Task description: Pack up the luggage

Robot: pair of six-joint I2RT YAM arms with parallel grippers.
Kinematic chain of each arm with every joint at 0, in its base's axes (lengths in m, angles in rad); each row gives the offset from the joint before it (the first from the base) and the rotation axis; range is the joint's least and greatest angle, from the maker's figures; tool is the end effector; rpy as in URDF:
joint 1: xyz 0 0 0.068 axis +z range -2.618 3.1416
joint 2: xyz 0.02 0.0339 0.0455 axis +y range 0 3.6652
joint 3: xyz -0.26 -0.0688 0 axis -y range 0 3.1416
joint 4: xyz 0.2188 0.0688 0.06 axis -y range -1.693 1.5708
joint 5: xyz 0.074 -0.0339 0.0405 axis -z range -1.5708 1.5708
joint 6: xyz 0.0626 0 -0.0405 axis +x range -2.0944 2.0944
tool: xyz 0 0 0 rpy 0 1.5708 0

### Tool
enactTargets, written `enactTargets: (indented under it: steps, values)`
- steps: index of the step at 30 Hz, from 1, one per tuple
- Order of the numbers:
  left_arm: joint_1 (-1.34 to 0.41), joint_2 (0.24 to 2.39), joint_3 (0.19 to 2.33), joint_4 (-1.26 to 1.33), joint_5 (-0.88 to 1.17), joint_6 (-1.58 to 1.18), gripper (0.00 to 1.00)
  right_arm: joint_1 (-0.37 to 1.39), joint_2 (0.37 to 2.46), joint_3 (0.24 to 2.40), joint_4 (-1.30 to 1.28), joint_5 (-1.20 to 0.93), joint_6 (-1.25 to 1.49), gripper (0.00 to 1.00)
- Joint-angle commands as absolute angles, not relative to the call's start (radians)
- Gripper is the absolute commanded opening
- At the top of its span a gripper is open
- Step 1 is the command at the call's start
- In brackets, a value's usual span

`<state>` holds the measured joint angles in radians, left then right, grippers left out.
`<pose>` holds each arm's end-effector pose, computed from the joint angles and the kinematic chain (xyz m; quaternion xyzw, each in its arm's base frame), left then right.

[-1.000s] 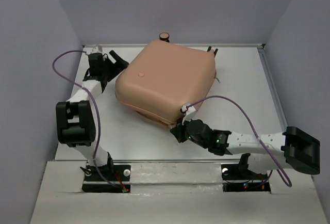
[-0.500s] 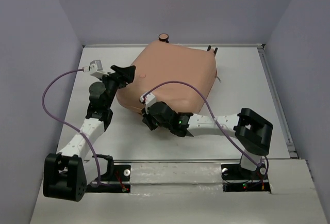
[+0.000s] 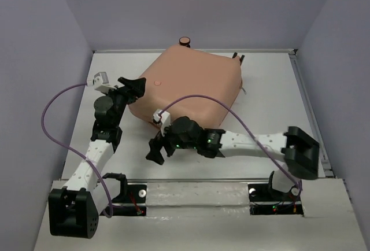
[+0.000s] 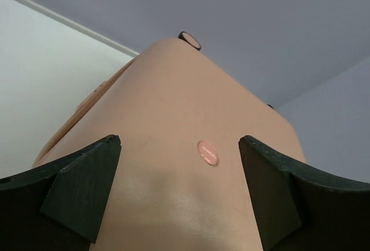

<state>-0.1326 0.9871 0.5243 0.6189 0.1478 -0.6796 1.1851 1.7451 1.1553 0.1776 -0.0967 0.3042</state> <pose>0.2303 -0.0400 0.3076 -0.1210 0.6391 -0.3435 0.6774 0.1468 0.3777 0.2431 -0.3803 0.7448 0.4003 0.3747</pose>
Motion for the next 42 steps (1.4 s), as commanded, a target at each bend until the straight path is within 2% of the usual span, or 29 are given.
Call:
enactTargets:
  steps: [1,2,3,4,5,6,7,12,16,17,20,23,25,29,38,40,42]
  values:
    - [-0.110,1.002,0.508,0.296,0.207,-0.713,0.99,1.215,1.354,1.077,0.003,-0.079,0.339,0.98]
    - [-0.107,1.000,0.541,0.273,0.178,-0.706,0.99,1.178,1.292,1.033,-0.050,0.014,0.342,0.97]
    - [-0.107,1.002,0.564,0.261,0.164,-0.687,0.99,1.143,1.181,1.011,-0.064,0.065,0.351,0.92]
    - [-0.106,1.002,0.615,0.249,0.150,-0.675,0.99,1.040,1.133,0.988,-0.077,0.121,0.377,0.81]
    - [-0.106,1.008,0.644,0.233,0.118,-0.660,0.99,0.972,1.093,0.967,-0.086,0.129,0.393,0.39]
    - [-0.103,1.029,0.678,0.195,0.104,-0.632,0.99,0.903,1.022,0.928,-0.103,0.133,0.415,0.13]
    - [-0.098,1.044,0.710,0.180,0.094,-0.620,0.99,0.837,0.996,0.913,-0.107,0.144,0.414,0.07]
    - [-0.015,1.251,0.957,0.109,0.176,-0.597,0.99,0.466,0.942,0.859,-0.161,0.279,0.399,0.07]
    - [0.035,1.457,1.097,0.068,0.207,-0.566,0.99,0.237,0.978,0.770,-0.126,0.178,0.431,0.07]
    - [0.041,1.492,1.121,0.071,0.218,-0.566,0.99,0.206,1.000,0.755,-0.112,0.090,0.449,0.07]
    - [0.041,1.615,1.120,0.080,0.245,-0.572,0.99,0.195,1.100,0.706,-0.020,0.034,0.471,0.07]
    - [0.020,1.695,1.028,0.209,0.322,-0.664,0.98,0.195,1.242,0.736,0.089,-0.049,0.491,0.07]
    - [-0.018,1.700,0.962,0.288,0.327,-0.735,0.98,0.195,1.299,0.764,0.130,-0.095,0.499,0.07]
    - [-0.119,1.675,0.815,0.386,0.287,-0.770,0.98,0.195,1.471,0.870,0.230,-0.320,0.508,0.07]
    - [-0.371,1.362,0.480,0.466,0.127,-0.799,0.98,0.215,1.869,1.352,0.226,-0.701,0.506,0.08]
    - [-0.420,1.264,0.431,0.463,0.085,-0.819,0.98,0.215,1.936,1.464,0.126,-0.744,0.488,0.14]
    - [-0.469,1.163,0.365,0.457,0.052,-0.842,0.97,0.215,2.019,1.613,0.023,-0.756,0.465,0.26]
